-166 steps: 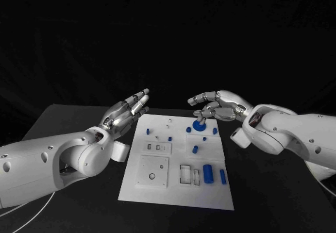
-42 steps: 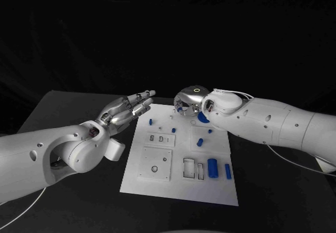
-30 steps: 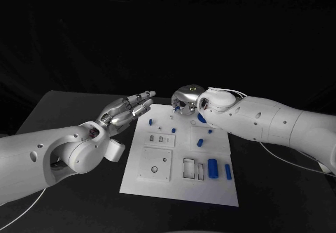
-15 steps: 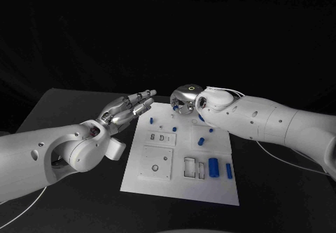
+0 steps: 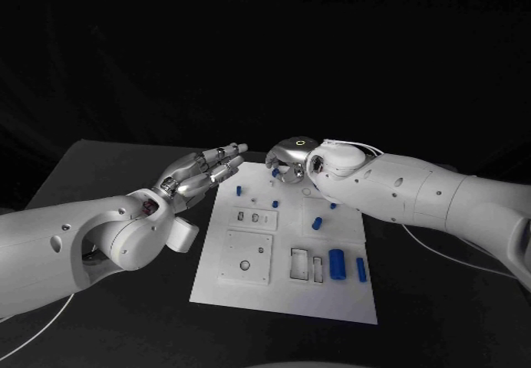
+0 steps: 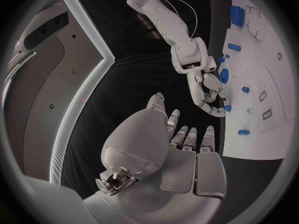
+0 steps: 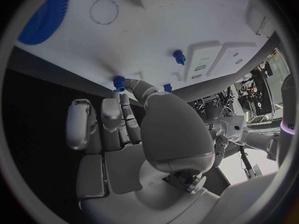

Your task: Assemble the parts on the task board

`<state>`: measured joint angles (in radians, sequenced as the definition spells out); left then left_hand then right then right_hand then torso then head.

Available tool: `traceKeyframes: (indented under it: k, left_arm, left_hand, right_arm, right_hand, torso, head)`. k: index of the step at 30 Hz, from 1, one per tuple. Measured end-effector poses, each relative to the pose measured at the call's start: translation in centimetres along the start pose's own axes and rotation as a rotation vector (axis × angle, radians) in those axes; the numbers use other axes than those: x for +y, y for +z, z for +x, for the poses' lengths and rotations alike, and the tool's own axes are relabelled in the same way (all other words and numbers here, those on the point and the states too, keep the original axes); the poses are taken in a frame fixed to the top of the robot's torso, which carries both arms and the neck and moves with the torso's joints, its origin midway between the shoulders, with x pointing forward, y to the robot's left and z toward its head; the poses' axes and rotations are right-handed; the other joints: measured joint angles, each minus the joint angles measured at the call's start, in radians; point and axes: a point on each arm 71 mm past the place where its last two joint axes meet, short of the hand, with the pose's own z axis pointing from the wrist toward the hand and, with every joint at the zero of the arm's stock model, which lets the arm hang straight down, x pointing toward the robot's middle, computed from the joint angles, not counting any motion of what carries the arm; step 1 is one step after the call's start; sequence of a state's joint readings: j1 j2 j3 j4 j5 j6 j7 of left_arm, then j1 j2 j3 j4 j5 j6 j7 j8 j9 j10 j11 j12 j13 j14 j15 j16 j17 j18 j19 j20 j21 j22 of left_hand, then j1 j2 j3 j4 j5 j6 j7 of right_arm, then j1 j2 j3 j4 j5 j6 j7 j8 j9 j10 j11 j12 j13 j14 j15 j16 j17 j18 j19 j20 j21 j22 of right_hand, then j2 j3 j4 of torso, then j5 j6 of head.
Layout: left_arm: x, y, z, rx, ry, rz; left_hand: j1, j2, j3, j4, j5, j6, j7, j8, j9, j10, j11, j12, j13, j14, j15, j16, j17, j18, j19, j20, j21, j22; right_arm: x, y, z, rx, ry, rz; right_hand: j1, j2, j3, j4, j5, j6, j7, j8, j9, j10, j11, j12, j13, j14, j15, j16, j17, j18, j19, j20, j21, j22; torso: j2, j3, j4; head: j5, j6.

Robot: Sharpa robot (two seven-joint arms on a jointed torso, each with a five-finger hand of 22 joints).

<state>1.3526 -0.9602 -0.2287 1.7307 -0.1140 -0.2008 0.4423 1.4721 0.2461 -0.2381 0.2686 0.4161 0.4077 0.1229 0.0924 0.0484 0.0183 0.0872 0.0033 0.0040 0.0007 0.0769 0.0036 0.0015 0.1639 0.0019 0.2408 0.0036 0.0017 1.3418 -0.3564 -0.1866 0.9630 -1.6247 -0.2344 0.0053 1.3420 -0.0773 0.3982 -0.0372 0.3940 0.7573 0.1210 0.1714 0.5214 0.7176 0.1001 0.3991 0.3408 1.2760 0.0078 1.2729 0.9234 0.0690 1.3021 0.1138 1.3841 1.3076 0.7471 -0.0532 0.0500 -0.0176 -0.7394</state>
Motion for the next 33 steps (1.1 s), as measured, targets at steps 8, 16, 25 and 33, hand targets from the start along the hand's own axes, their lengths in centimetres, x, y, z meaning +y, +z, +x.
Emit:
traceKeyframes:
  k: [8,16,25,33]
  left_arm:
    - [0.1,0.0,-0.1,0.001,0.002,-0.006]
    - [0.1,0.0,-0.3,-0.002,0.006,-0.010]
    - [0.2,-0.3,-0.8,-0.011,0.014,-0.012]
    - [0.2,-0.4,-0.9,-0.010,0.022,-0.010]
  left_hand:
    - [0.000,0.000,0.000,0.000,0.005,0.000,0.000,0.005,0.000,0.000,0.000,0.000,0.000,0.000,0.000,0.000,0.000,0.000,0.000,0.000,0.000,0.000]
    - [0.000,0.000,0.000,0.000,0.005,0.009,0.002,0.005,0.001,0.000,0.000,0.000,0.000,0.000,0.000,0.000,0.000,0.000,0.004,0.004,0.000,0.000]
    - [0.005,-0.005,0.000,0.000,0.008,0.014,0.007,0.010,0.001,0.000,0.007,0.000,0.000,0.000,0.007,0.000,0.000,0.000,0.004,0.004,0.000,0.000]
    - [0.009,-0.002,0.003,-0.003,0.012,0.021,0.007,0.014,0.002,0.000,0.007,0.000,0.000,0.000,0.007,0.000,0.000,0.000,0.004,0.004,0.000,0.001]
  right_arm:
    - [-0.5,-0.3,0.5,0.021,0.003,0.015]
    - [-1.2,-1.2,0.5,-0.023,0.022,0.009]
    - [-3.4,-4.7,-1.1,-0.146,0.065,-0.011]
    - [-6.5,-8.7,-3.1,-0.199,0.085,0.022]
  right_hand:
    - [0.003,-0.005,-0.019,-0.002,-0.041,-0.085,-0.031,-0.090,-0.061,-0.119,0.015,-0.053,-0.004,-0.028,0.013,-0.008,-0.026,0.000,-0.020,0.017,-0.023,-0.008]
    - [0.020,0.004,-0.045,-0.008,-0.042,-0.140,-0.041,-0.104,-0.106,-0.184,0.018,-0.078,-0.013,-0.033,0.015,-0.011,-0.025,0.000,-0.023,0.020,-0.028,-0.004]
    - [0.040,0.024,-0.050,-0.002,-0.019,-0.095,-0.017,-0.096,-0.132,-0.090,0.024,-0.033,-0.017,-0.070,0.018,-0.046,-0.083,0.016,-0.060,0.023,-0.068,-0.030]
    - [0.047,0.032,-0.022,0.030,-0.162,0.021,-0.006,-0.075,-0.153,0.287,-0.041,0.135,0.012,-0.242,-0.008,-0.283,-0.358,0.079,-0.315,0.007,-0.321,-0.250]
  torso:
    - [-0.001,0.0000,-0.0006]
    - [-0.002,0.0008,-0.0027]
    - [-0.007,0.0015,-0.0079]
    - [-0.016,-0.0006,-0.0200]
  head:
    - [0.004,0.001]
    - [0.005,0.004]
    - [0.009,0.007]
    - [0.013,0.004]
